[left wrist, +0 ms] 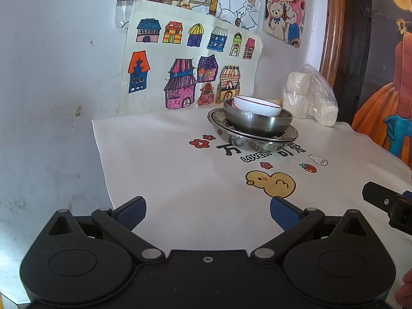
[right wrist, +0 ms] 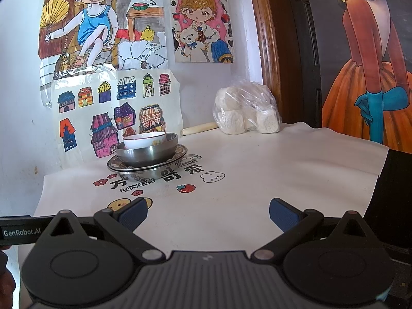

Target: Organize plates and bowls

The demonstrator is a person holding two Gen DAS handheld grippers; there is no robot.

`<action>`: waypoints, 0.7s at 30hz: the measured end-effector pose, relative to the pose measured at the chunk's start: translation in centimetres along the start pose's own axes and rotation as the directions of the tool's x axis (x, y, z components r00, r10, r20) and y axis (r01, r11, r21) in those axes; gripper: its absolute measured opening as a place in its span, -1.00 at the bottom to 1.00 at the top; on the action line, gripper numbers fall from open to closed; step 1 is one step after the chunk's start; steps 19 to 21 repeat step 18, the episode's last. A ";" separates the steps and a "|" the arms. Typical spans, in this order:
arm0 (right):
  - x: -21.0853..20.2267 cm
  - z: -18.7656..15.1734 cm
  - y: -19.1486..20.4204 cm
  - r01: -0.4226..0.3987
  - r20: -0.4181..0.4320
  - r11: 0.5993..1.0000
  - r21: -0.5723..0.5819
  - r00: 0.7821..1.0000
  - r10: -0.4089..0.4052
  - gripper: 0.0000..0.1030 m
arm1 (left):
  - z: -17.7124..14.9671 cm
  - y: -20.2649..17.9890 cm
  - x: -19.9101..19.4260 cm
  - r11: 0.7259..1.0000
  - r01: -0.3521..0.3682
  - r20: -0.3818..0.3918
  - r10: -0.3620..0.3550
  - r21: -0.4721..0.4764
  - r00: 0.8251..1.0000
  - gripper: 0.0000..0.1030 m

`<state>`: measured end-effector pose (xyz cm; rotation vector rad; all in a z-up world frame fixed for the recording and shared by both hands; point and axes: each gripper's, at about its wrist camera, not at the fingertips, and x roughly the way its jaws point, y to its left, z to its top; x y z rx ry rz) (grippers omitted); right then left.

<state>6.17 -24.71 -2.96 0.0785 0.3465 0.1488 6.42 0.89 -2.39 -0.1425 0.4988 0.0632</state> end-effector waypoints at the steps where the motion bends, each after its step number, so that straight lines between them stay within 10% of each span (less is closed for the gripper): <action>1: 0.0 0.0 0.0 0.000 0.000 1.000 0.000 1.000 0.000 1.00 | 0.0 0.0 0.0 1.000 0.000 0.000 0.000 0.000 1.000 0.98; 21: 0.1 0.0 0.0 -0.001 -0.003 1.000 -0.001 1.000 0.001 1.00 | 0.0 0.0 0.2 1.000 -0.001 -0.005 0.001 0.002 1.000 0.98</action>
